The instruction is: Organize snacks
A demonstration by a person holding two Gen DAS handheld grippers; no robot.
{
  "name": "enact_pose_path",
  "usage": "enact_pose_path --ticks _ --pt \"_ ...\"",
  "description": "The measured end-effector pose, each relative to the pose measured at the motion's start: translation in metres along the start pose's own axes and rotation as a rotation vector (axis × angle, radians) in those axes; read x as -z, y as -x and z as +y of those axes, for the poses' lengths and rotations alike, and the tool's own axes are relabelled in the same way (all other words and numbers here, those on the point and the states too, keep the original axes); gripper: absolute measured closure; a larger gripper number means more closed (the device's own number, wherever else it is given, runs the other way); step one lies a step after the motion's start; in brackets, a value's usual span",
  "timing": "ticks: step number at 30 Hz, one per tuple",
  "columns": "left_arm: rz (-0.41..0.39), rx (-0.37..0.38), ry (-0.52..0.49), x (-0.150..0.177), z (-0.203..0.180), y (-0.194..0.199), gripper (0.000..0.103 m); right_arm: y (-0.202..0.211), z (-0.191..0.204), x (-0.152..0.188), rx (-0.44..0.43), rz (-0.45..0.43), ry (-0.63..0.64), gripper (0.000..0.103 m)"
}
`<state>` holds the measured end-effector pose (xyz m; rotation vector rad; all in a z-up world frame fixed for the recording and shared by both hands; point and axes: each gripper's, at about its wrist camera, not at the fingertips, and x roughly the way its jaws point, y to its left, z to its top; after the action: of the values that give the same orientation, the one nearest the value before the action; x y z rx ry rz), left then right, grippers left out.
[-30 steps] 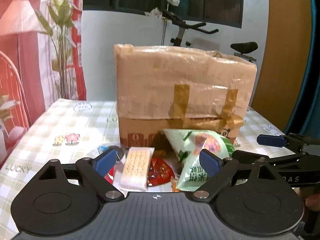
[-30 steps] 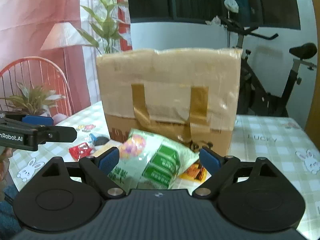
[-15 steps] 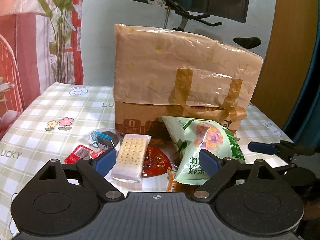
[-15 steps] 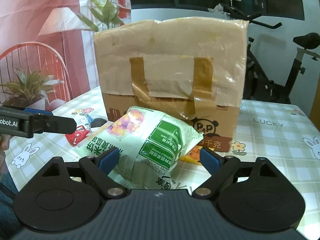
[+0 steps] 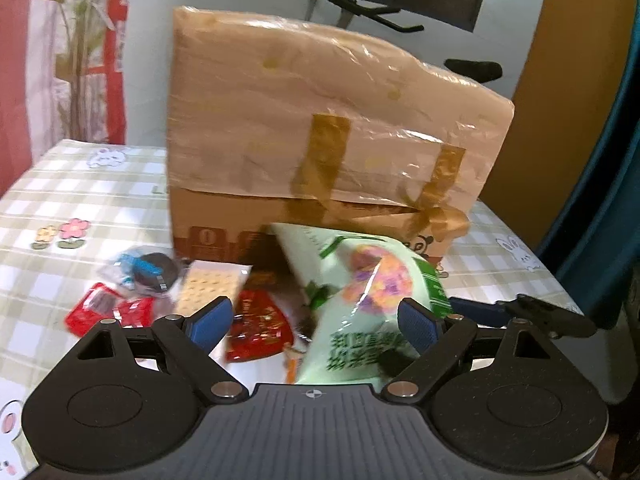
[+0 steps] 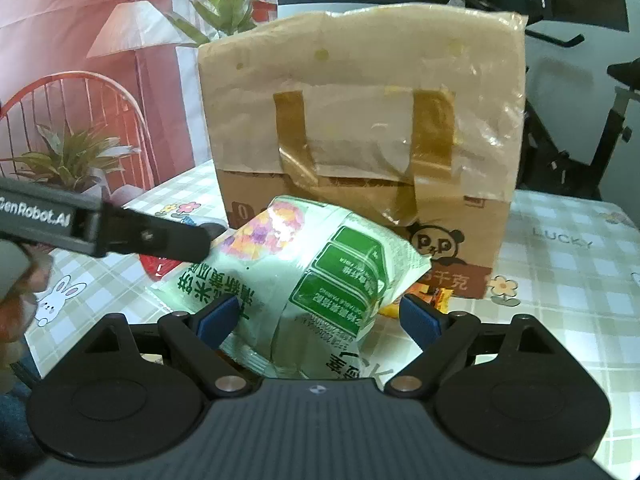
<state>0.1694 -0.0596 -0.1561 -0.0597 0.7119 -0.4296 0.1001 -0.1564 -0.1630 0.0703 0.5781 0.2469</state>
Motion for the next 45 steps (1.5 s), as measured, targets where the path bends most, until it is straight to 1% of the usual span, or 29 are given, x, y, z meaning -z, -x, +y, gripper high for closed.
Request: enact_pose_path --ticks 3,5,8,10,11,13,14,17,22,32,39,45 --pt "0.022 0.029 0.012 -0.001 -0.002 -0.014 0.012 -0.005 -0.001 0.000 -0.022 0.013 -0.003 0.014" --pt "0.049 0.060 0.014 -0.001 -0.004 -0.024 0.012 -0.008 -0.001 0.000 -0.037 0.019 -0.010 0.014" --pt "0.054 0.097 0.013 0.003 -0.007 -0.032 0.014 -0.011 -0.002 0.001 -0.056 0.029 -0.022 0.014" --pt "0.051 0.140 0.008 0.006 -0.010 -0.033 0.027 -0.012 -0.001 0.002 -0.055 0.026 -0.024 0.014" --pt "0.043 0.147 -0.007 0.007 -0.013 -0.032 0.027 -0.011 -0.001 0.002 -0.056 0.024 -0.026 0.015" --pt "0.016 0.138 -0.053 0.010 -0.017 -0.027 0.031 -0.010 0.000 0.001 -0.064 0.019 -0.031 0.024" --pt "0.007 0.142 -0.061 0.012 -0.018 -0.025 0.031 -0.008 0.001 0.000 -0.068 0.015 -0.033 0.024" --pt "-0.001 0.156 -0.038 0.016 -0.016 -0.017 0.032 -0.005 0.006 -0.001 -0.065 0.006 -0.022 0.027" --pt "-0.013 0.143 -0.014 0.021 -0.016 -0.001 0.032 0.004 0.017 0.001 -0.077 -0.016 0.005 0.028" --pt "-0.032 0.115 0.014 0.021 -0.012 0.028 0.032 0.016 0.031 -0.001 -0.106 -0.025 0.036 0.029" --pt "-0.068 0.105 0.020 0.017 -0.012 0.045 0.032 0.024 0.041 -0.006 -0.115 -0.051 0.069 0.029" --pt "-0.130 0.101 0.011 0.011 -0.016 0.065 0.032 0.039 0.049 -0.015 -0.116 -0.103 0.106 0.029"
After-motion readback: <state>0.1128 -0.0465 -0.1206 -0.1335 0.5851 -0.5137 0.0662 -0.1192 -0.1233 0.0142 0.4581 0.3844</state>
